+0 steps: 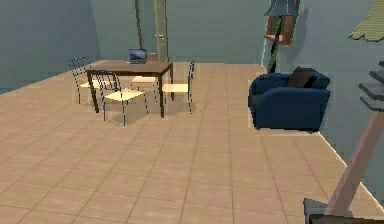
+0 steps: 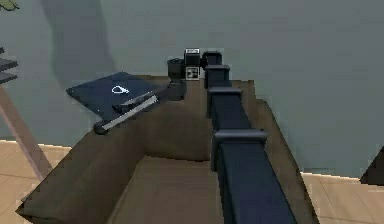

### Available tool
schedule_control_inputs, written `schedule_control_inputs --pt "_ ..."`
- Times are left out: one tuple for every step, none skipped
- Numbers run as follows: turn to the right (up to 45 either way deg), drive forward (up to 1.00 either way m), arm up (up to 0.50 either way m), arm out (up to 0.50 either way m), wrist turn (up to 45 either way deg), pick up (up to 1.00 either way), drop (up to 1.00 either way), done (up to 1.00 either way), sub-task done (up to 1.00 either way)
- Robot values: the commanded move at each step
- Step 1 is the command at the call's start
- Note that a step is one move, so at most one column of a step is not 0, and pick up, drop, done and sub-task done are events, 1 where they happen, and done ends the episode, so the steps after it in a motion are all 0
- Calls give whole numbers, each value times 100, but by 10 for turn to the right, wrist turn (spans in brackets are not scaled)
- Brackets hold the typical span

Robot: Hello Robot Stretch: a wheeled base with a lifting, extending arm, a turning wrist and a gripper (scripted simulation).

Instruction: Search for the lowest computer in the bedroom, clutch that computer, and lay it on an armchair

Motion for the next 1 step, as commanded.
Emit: schedule_control_inputs --pt "0 0 0 0 450 0 0 0 0"
